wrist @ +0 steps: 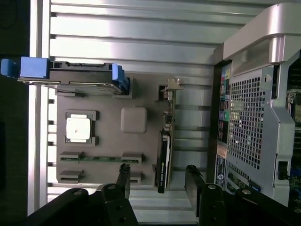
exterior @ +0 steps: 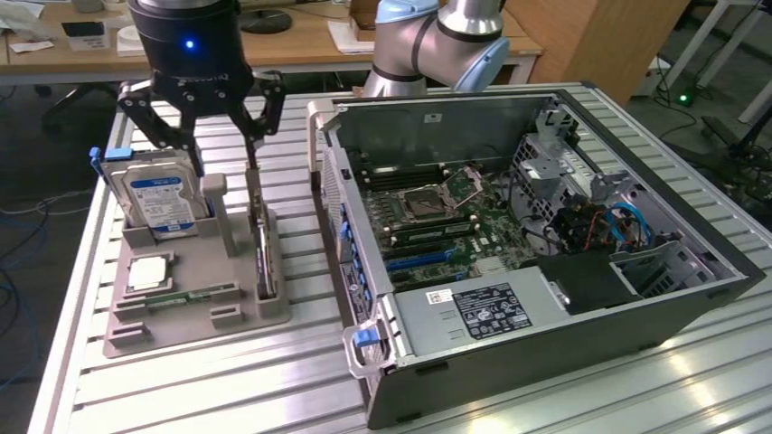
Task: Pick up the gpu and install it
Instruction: 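Pick up the gpu and move the gpu toward the slot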
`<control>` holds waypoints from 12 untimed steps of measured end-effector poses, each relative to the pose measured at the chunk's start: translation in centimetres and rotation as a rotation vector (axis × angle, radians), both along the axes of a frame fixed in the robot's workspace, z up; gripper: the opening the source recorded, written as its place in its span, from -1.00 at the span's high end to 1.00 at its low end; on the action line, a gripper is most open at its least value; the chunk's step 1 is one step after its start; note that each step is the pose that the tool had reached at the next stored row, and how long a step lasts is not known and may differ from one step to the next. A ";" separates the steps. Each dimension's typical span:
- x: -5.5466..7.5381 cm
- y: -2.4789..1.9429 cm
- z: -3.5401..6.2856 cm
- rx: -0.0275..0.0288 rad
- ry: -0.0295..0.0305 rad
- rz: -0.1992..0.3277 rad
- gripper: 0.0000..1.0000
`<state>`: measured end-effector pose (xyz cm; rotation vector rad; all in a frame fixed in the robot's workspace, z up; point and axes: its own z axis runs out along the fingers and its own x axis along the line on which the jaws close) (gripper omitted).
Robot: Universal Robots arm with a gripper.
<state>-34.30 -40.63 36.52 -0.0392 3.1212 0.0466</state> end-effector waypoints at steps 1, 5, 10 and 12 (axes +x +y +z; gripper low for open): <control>0.0 0.00 -0.04 -0.0004 -0.0006 0.000 -0.18; 0.0 0.01 -0.23 -0.0010 -0.0021 0.000 -0.18; 0.2 -0.02 -0.43 -0.0009 -0.0022 0.000 -0.18; 0.3 -0.04 -0.56 -0.0010 -0.0022 0.000 -0.18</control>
